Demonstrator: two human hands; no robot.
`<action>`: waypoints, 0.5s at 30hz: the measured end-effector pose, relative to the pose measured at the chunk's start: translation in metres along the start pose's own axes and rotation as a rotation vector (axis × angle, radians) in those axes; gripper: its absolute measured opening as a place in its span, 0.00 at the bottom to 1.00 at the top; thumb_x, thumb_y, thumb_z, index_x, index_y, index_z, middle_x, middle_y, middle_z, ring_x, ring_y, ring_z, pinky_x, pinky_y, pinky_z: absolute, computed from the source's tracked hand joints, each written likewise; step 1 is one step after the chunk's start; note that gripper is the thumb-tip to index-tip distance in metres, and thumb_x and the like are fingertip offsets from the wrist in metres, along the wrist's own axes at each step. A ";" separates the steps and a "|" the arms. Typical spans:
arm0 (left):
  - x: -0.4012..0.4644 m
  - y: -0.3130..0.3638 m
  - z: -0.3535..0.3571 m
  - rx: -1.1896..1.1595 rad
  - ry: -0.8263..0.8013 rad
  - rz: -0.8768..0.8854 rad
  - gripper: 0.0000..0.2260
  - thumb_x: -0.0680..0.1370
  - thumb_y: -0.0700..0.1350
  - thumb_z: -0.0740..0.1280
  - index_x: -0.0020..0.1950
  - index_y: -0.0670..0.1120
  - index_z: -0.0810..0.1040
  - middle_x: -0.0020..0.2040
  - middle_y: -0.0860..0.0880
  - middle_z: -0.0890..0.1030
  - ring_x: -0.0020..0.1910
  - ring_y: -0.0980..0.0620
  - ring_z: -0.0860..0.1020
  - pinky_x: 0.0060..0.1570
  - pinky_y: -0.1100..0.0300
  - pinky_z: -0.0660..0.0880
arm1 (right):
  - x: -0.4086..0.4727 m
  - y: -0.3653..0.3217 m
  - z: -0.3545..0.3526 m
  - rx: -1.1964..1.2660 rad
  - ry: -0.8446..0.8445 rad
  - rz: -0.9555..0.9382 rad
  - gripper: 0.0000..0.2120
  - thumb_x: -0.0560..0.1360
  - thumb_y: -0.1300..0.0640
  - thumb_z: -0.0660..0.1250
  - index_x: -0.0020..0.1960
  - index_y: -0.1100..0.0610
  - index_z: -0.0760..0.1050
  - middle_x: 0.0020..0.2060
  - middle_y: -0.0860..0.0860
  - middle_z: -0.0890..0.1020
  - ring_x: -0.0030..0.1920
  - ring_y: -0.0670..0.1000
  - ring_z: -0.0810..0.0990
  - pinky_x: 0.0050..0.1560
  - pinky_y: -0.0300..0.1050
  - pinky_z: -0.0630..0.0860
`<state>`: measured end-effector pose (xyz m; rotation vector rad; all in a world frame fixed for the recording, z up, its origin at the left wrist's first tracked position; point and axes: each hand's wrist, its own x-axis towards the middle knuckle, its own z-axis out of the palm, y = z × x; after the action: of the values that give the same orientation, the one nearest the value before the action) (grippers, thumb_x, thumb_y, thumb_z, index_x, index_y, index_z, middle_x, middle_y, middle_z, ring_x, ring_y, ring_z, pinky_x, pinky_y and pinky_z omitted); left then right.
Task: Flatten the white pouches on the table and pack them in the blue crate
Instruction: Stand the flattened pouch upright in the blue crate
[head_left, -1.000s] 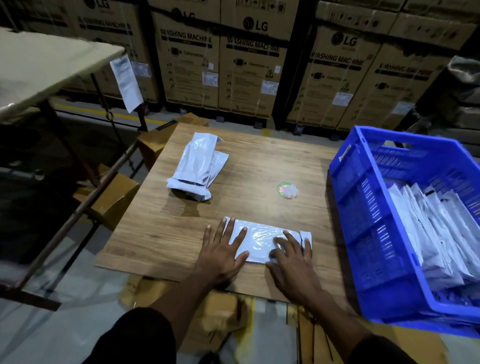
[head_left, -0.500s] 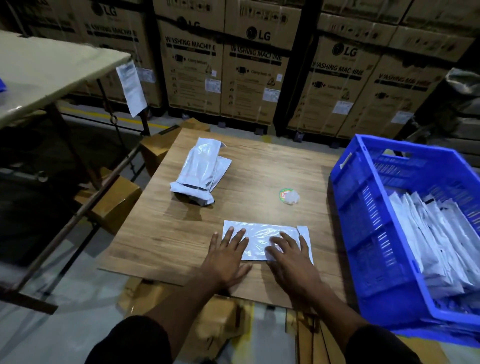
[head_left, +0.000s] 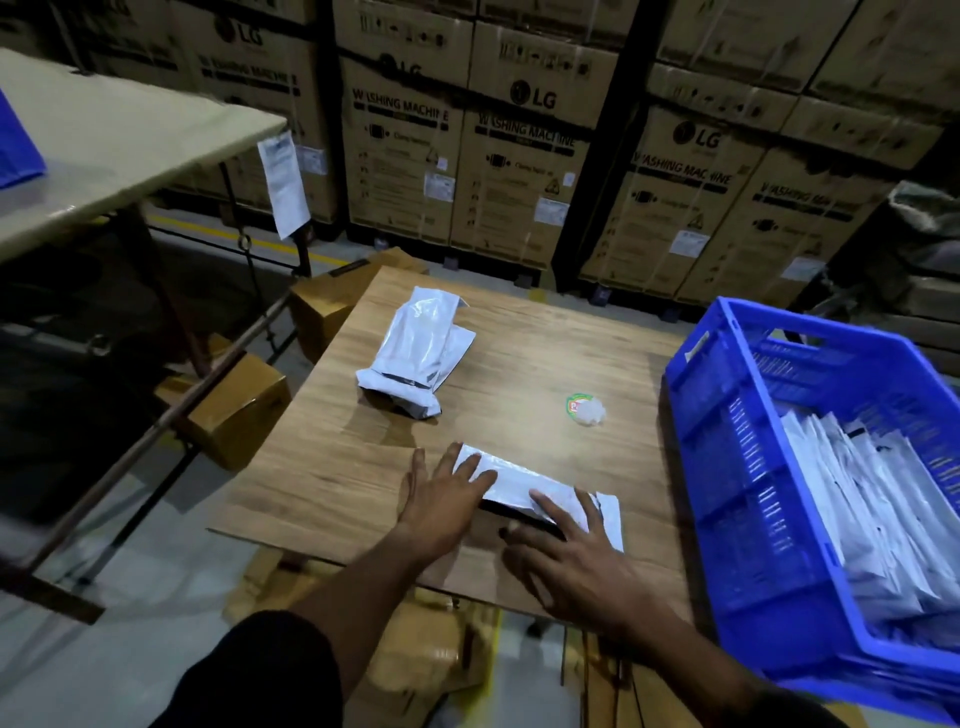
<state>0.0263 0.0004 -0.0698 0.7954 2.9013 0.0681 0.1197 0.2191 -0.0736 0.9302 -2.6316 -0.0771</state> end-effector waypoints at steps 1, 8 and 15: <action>0.000 -0.004 -0.004 -0.016 -0.013 0.014 0.28 0.81 0.34 0.55 0.79 0.54 0.60 0.83 0.49 0.54 0.82 0.42 0.44 0.73 0.31 0.41 | -0.003 0.005 0.000 -0.009 -0.012 -0.035 0.06 0.80 0.51 0.64 0.51 0.46 0.80 0.62 0.41 0.79 0.74 0.61 0.68 0.67 0.71 0.62; -0.006 -0.007 -0.016 0.005 0.380 -0.034 0.28 0.78 0.50 0.67 0.77 0.47 0.66 0.81 0.40 0.61 0.80 0.37 0.57 0.72 0.30 0.55 | 0.027 0.035 -0.031 0.255 -0.123 0.269 0.05 0.72 0.53 0.67 0.46 0.50 0.80 0.46 0.47 0.83 0.43 0.55 0.82 0.36 0.47 0.78; -0.010 0.002 0.006 -0.027 0.417 0.239 0.27 0.82 0.54 0.60 0.79 0.46 0.64 0.82 0.44 0.59 0.81 0.42 0.56 0.74 0.39 0.61 | 0.059 0.068 -0.075 0.964 -0.451 0.542 0.15 0.64 0.64 0.63 0.40 0.52 0.86 0.37 0.49 0.86 0.38 0.48 0.83 0.42 0.44 0.78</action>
<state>0.0370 -0.0033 -0.0740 1.2547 3.1530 0.3338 0.0613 0.2406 0.0256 0.3877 -3.2458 1.3460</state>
